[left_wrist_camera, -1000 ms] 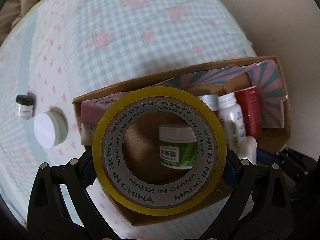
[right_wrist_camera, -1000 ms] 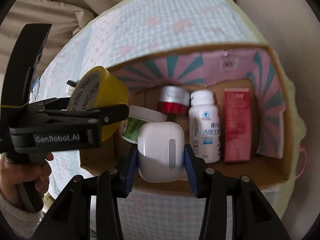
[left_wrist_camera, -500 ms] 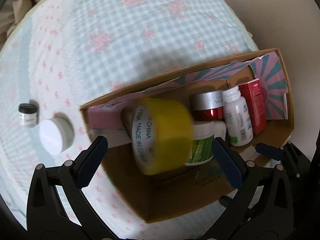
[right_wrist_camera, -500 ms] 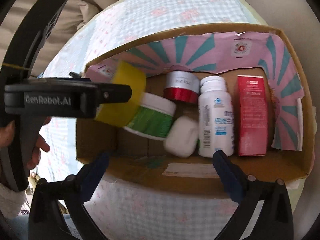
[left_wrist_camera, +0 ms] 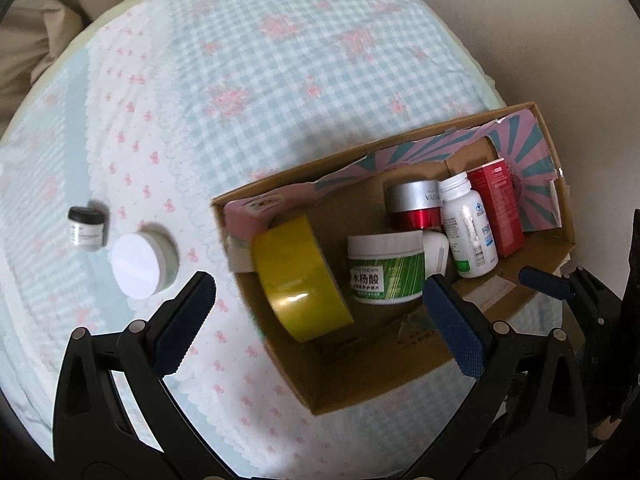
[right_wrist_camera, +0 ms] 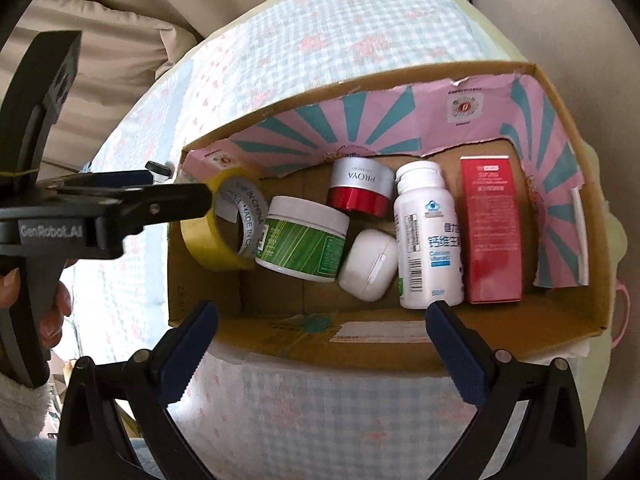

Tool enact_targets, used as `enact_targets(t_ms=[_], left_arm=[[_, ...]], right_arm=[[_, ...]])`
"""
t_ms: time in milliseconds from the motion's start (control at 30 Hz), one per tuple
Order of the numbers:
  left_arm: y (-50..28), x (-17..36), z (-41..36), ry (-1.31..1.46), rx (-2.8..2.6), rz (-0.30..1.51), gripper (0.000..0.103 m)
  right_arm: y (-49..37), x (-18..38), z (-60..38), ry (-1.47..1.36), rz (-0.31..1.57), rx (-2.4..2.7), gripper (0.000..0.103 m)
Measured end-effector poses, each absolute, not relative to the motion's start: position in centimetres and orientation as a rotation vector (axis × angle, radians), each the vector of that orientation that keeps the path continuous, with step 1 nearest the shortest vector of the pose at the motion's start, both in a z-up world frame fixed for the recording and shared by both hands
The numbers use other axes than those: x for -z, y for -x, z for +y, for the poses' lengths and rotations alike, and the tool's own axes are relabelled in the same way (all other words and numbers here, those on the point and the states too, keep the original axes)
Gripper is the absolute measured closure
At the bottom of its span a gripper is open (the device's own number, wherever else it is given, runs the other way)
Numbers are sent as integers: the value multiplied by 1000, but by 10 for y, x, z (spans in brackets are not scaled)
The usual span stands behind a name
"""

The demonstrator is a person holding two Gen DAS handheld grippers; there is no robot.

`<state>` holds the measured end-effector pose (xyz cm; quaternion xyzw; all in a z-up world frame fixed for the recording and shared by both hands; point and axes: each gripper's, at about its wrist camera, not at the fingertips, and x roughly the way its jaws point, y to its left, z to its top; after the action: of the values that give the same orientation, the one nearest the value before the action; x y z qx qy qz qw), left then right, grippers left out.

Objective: Organize rigid objects
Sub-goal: 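Lift both grippers out of the box toward the black-lidded jar and white jar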

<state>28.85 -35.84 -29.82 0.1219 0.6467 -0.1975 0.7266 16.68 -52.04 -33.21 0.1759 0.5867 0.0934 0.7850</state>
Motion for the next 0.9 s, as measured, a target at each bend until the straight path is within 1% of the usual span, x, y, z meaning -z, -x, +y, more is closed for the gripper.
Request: enact_targets(t_ms=[300, 600, 900], left_arm=[[-267, 251, -308, -199, 410, 1337, 0], [-226, 191, -241, -166, 415, 1185, 0], [-179, 145, -162, -163, 436, 1075, 0]], right_arm=[[-155, 304, -508, -282, 1251, -159, 0], [-133, 241, -478, -196, 1180, -52, 0], [-91, 171, -413, -167, 1058, 34, 0]])
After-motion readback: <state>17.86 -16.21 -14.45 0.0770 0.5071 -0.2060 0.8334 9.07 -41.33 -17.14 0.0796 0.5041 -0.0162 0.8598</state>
